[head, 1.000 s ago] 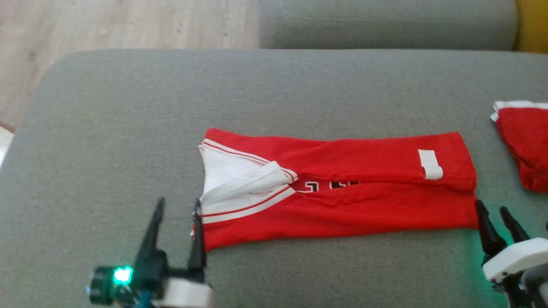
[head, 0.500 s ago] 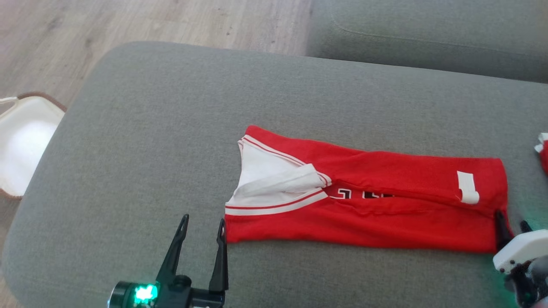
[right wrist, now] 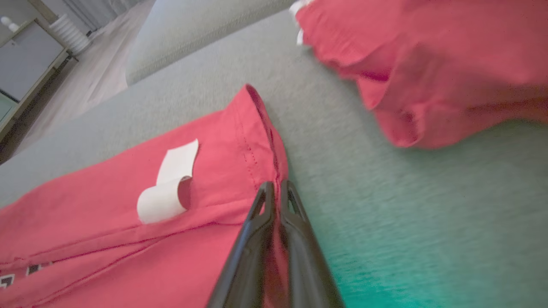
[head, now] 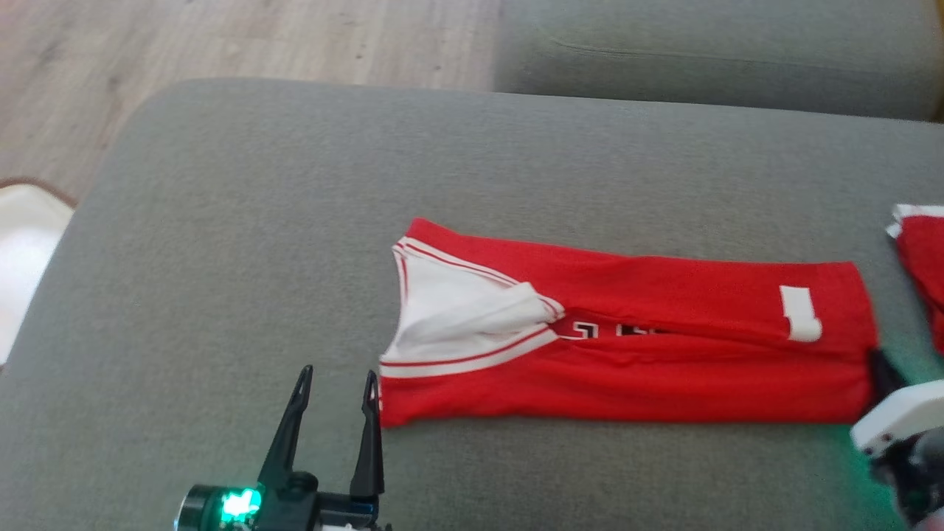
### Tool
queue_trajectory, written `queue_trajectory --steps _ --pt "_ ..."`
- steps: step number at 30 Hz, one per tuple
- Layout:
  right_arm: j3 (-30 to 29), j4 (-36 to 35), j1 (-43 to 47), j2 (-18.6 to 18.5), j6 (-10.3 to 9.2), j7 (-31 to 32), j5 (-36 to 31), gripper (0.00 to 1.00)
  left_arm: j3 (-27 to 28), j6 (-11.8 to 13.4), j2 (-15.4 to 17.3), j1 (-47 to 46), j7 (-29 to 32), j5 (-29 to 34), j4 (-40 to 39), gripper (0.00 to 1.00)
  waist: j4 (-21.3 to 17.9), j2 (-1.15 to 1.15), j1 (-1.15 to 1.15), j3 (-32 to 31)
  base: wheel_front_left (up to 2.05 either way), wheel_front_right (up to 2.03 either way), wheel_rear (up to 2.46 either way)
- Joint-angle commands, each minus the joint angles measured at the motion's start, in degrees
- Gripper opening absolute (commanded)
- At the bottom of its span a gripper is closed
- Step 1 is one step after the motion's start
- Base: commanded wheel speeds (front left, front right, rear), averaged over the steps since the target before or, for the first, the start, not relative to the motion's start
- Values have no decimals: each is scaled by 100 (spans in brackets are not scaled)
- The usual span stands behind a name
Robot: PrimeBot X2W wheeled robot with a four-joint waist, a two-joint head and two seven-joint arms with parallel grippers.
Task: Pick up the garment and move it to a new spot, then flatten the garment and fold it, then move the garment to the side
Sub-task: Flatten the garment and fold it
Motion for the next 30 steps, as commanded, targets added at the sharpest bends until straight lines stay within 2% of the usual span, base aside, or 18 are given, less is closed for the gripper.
queue_trajectory --steps 1,6,12,13,17,21,25,30 --pt "9 -423 30 -420 37 -148 86 0 276 -57 -56 -133 -54 81 -215 100 -164 0 0 5 0 0 0" --pt "-241 -1157 287 -746 37 -104 261 0 395 -124 -114 -78 -54 182 -228 100 -333 0 0 -17 0 0 0" --pt "-261 -2804 512 -542 37 255 385 0 492 -208 -187 -8 -54 250 -245 100 -427 0 0 -46 0 0 0" --pt "-261 -2804 512 -542 37 255 385 0 492 -208 -187 -8 -54 250 -245 100 -427 0 0 -46 0 0 0" --pt "-23 -3962 508 -122 37 624 198 0 500 -298 -245 -14 -54 282 -211 100 -390 0 0 -48 0 0 0" --pt "440 -4700 322 398 37 1138 -49 0 478 -406 -313 -54 -54 289 -164 100 -222 0 0 -39 0 0 0" --pt "971 -4810 115 970 37 1507 -182 0 456 -507 -375 -104 -54 289 -112 100 35 0 0 -5 0 0 0" --pt "1574 -4383 -44 1414 37 1616 -280 0 404 -617 -448 -196 -55 289 -51 100 394 0 0 89 0 0 0"
